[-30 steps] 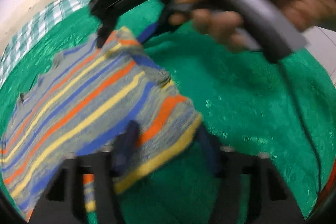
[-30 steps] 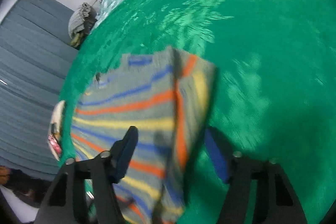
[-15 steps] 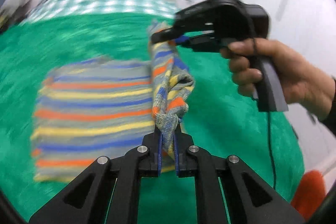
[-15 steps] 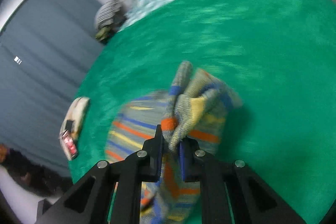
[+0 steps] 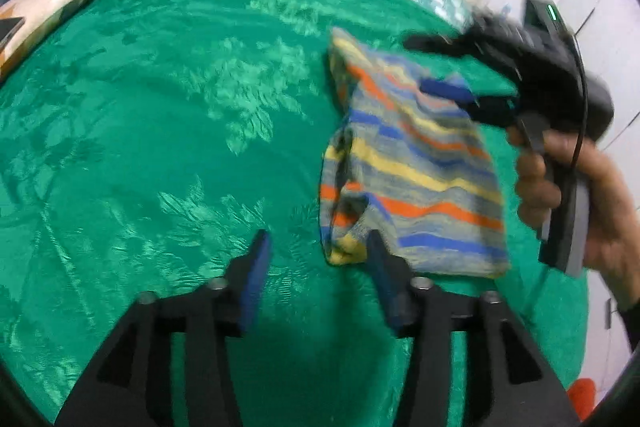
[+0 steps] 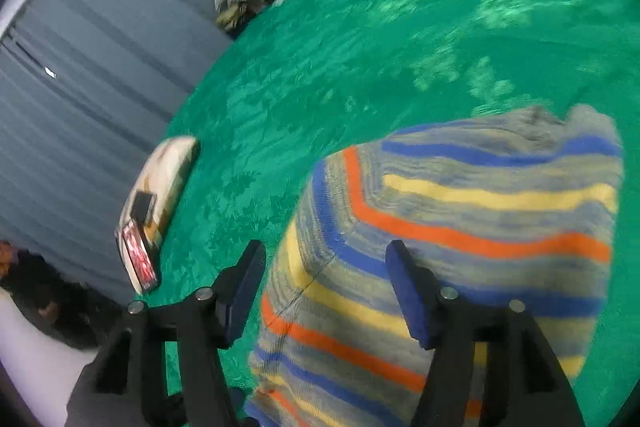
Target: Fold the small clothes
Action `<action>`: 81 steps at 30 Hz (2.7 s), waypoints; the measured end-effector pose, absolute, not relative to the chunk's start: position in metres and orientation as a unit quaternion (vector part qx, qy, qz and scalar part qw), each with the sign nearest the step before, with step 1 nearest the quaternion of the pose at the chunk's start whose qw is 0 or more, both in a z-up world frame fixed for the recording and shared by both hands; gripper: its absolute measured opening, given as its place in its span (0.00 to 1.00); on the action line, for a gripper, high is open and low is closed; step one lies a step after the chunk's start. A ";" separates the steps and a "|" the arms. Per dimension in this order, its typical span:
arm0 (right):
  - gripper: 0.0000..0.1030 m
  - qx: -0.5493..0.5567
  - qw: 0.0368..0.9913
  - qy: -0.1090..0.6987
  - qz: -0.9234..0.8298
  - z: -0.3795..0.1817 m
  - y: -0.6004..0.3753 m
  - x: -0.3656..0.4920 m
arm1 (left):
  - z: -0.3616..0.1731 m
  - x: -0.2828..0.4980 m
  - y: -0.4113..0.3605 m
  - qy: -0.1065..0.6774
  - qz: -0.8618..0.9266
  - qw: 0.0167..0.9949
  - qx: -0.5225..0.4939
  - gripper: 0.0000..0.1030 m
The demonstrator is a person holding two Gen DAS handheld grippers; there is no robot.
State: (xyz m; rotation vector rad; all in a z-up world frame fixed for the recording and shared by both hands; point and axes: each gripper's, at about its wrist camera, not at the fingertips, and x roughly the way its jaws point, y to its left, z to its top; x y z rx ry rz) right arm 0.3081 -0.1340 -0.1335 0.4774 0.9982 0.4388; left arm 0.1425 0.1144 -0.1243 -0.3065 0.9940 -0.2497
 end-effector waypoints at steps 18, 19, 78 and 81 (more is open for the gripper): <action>0.51 0.062 0.840 0.492 0.220 -0.151 -0.148 0.172 | -0.116 0.169 0.103 0.495 -0.125 0.854 -0.097 0.67; 0.51 0.059 0.849 0.478 0.215 -0.141 -0.152 0.176 | -0.108 0.176 0.104 0.484 -0.138 0.859 -0.100 0.69; 1.00 0.015 0.892 0.451 -0.031 -0.064 -0.113 0.012 | -0.085 0.038 0.085 0.451 -0.069 0.890 -0.017 0.94; 1.00 0.008 0.891 0.452 -0.039 -0.064 -0.114 0.011 | -0.088 0.037 0.085 0.453 -0.066 0.889 -0.015 0.94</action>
